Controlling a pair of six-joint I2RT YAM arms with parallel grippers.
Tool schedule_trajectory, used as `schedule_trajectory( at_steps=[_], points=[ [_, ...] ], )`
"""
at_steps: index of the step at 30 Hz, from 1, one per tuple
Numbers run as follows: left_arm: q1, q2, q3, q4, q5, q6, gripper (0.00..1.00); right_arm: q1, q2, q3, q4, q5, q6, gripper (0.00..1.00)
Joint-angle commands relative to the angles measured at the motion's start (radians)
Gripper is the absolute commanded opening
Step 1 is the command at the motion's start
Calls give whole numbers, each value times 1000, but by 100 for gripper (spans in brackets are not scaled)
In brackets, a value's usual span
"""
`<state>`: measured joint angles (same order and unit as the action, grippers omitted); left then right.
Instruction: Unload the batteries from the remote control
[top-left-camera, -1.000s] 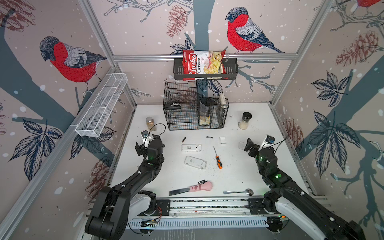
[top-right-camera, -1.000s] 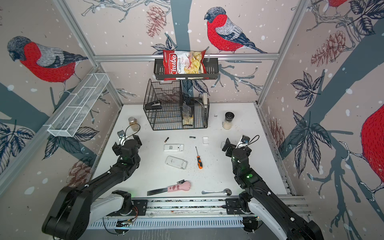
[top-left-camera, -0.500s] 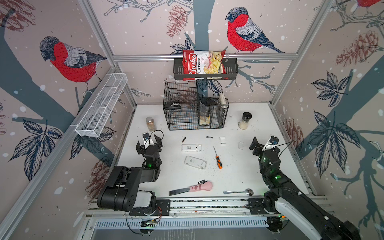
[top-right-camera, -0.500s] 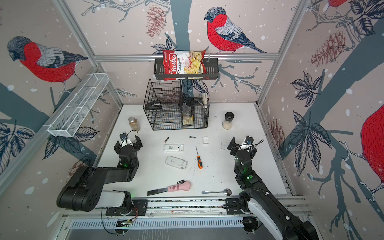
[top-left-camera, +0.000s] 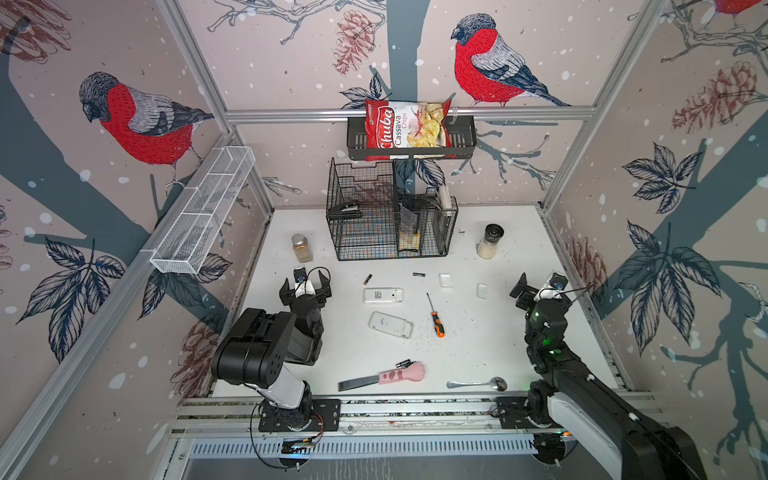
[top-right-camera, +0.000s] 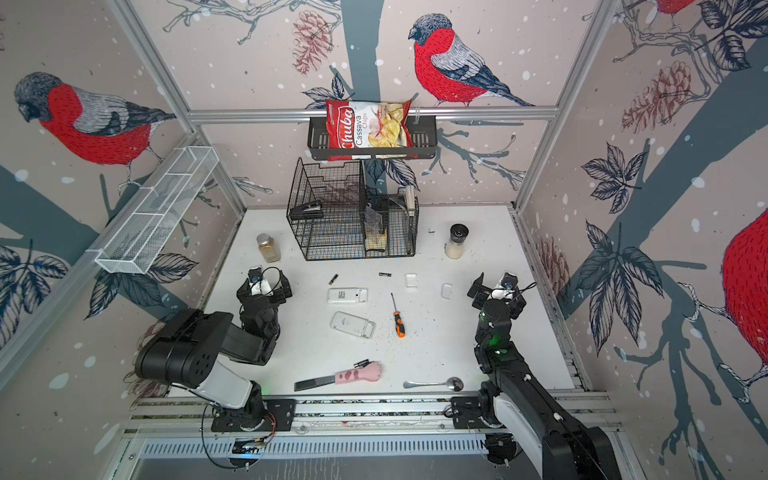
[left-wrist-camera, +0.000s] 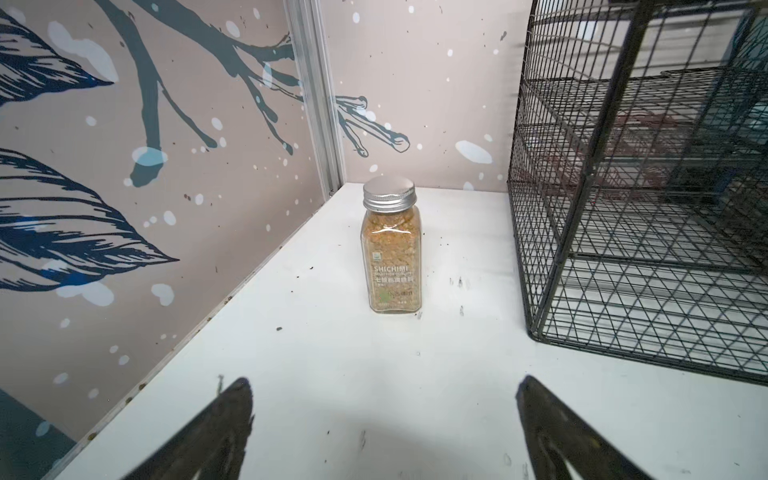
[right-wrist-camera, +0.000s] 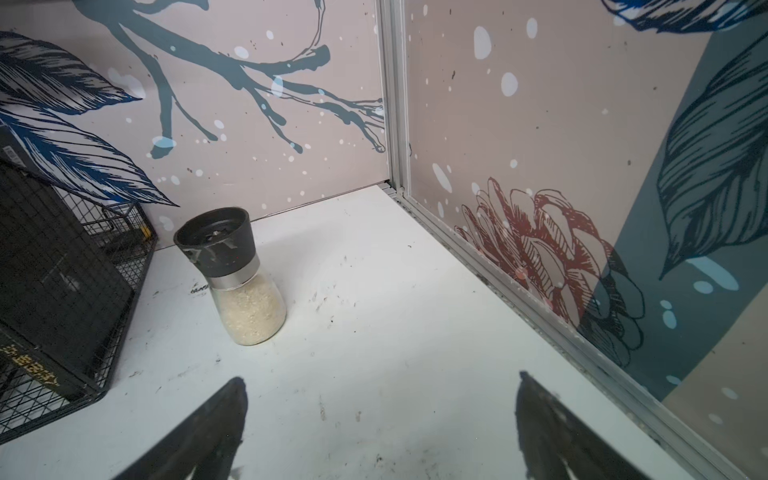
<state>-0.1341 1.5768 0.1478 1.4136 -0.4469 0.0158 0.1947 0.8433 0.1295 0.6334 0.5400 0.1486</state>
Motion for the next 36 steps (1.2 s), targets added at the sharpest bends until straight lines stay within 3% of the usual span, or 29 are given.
schedule_trajectory(
  at_steps=[1, 6, 24, 36],
  points=[
    [2, 11, 2, 112, 8, 13, 98, -22, 63, 0, 156, -42, -39, 100],
    [3, 3, 55, -7, -20, -5, 98, -52, 193, 2, 250, -66, -43, 99],
    [4, 5, 51, 8, -21, -2, 97, -81, 405, 7, 521, -152, -68, 100],
    [4, 5, 51, 7, -20, -3, 98, -135, 636, 19, 706, -242, -58, 100]
  ],
)
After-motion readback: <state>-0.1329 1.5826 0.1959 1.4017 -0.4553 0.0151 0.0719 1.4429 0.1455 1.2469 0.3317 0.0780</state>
